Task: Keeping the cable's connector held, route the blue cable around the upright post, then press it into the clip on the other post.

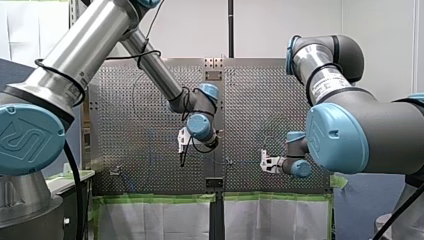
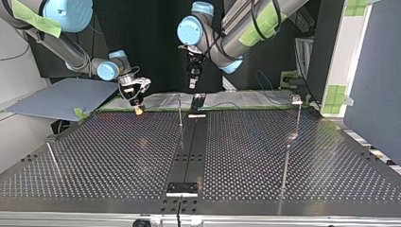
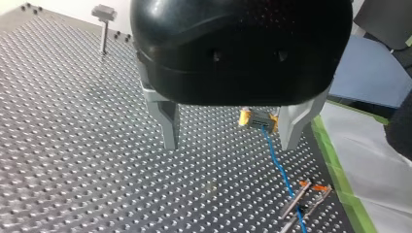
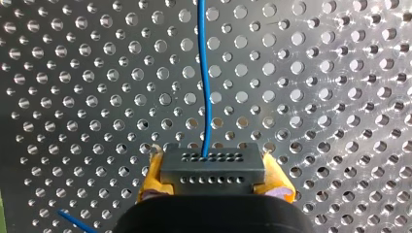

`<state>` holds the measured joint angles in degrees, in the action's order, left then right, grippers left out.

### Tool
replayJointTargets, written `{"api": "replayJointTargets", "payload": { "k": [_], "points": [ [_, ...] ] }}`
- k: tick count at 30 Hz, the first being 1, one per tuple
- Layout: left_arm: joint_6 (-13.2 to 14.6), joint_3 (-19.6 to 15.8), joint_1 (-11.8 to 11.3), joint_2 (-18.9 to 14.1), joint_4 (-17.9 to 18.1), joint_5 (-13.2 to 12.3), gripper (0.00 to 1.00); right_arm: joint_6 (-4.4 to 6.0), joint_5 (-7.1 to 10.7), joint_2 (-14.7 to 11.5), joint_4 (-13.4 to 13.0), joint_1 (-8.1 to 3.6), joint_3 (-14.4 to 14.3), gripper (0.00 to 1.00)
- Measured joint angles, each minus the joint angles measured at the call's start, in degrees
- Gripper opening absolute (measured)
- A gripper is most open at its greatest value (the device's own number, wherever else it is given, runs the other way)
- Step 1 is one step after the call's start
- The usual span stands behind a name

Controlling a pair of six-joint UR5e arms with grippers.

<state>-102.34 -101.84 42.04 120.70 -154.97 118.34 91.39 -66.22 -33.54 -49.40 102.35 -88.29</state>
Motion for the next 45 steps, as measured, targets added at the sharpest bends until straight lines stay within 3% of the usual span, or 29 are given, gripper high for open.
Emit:
{"api": "replayJointTargets", "payload": {
  "k": [19,29,45],
  "points": [
    [-0.4,-11.1,1.0,-11.1,3.9,1.9,1.00,0.03,0.19,0.0,-0.1,0.00,0.0,0.00],
    [-3.1,-16.4,1.1,-16.4,8.3,2.2,1.00,0.05,0.20,0.0,-0.2,0.00,0.0,0.00],
    [-3.3,-25.5,1.5,-25.5,9.3,2.3,1.00,-0.08,0.28,0.0,0.2,-0.31,0.0,0.00]
  ]
}}
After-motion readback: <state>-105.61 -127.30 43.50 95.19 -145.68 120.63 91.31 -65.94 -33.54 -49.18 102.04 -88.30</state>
